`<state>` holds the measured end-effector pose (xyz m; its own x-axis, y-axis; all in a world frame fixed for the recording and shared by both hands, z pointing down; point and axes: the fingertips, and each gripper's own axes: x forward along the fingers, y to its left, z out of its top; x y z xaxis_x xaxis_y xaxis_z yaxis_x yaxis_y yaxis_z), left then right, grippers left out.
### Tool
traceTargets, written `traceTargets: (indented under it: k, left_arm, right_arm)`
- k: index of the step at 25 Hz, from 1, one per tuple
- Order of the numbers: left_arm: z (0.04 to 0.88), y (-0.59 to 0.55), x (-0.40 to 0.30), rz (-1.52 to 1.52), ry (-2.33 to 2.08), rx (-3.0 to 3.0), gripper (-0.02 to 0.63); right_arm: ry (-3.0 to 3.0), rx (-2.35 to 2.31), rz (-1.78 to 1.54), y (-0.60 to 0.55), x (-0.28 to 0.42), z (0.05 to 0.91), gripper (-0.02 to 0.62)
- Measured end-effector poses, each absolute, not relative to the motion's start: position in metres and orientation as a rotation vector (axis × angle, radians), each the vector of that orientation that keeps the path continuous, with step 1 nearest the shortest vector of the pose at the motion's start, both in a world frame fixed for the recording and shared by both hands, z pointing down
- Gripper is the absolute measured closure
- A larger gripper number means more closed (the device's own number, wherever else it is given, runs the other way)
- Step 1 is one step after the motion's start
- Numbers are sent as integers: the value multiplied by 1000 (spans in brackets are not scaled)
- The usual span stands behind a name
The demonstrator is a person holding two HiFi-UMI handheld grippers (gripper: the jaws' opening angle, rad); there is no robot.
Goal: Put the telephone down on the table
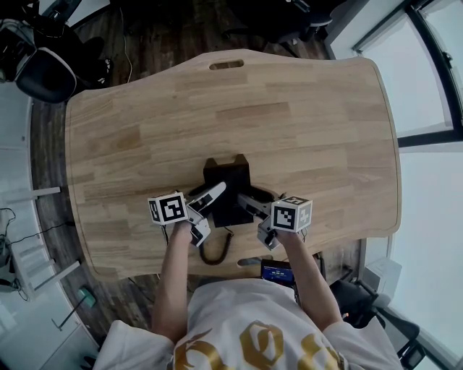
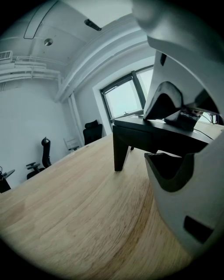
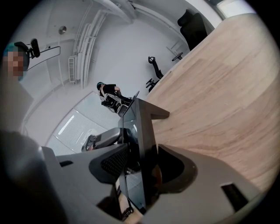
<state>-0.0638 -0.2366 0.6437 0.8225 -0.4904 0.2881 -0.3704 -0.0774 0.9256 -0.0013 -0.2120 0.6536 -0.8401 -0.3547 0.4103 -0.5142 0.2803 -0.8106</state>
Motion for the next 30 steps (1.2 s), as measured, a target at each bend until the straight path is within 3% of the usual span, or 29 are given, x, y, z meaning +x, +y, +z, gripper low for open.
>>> traceTargets:
  k: [3, 25, 28, 30]
  left_arm:
    - [644, -238, -67, -76, -740, 1716, 363]
    - [593, -227, -91, 27, -981, 1894, 362]
    - [577, -222, -94, 63, -1032, 1960, 362]
    - [566, -217, -95, 75, -1049, 1997, 362]
  right_arm:
    - [-2375, 831, 1611, -212, -1, 653, 397]
    - [-2384, 1124, 1327, -193, 36, 618, 397]
    - [-2404, 1203, 1212, -191, 39, 602, 415]
    - [-2419, 1289, 1133, -190, 45, 589, 492]
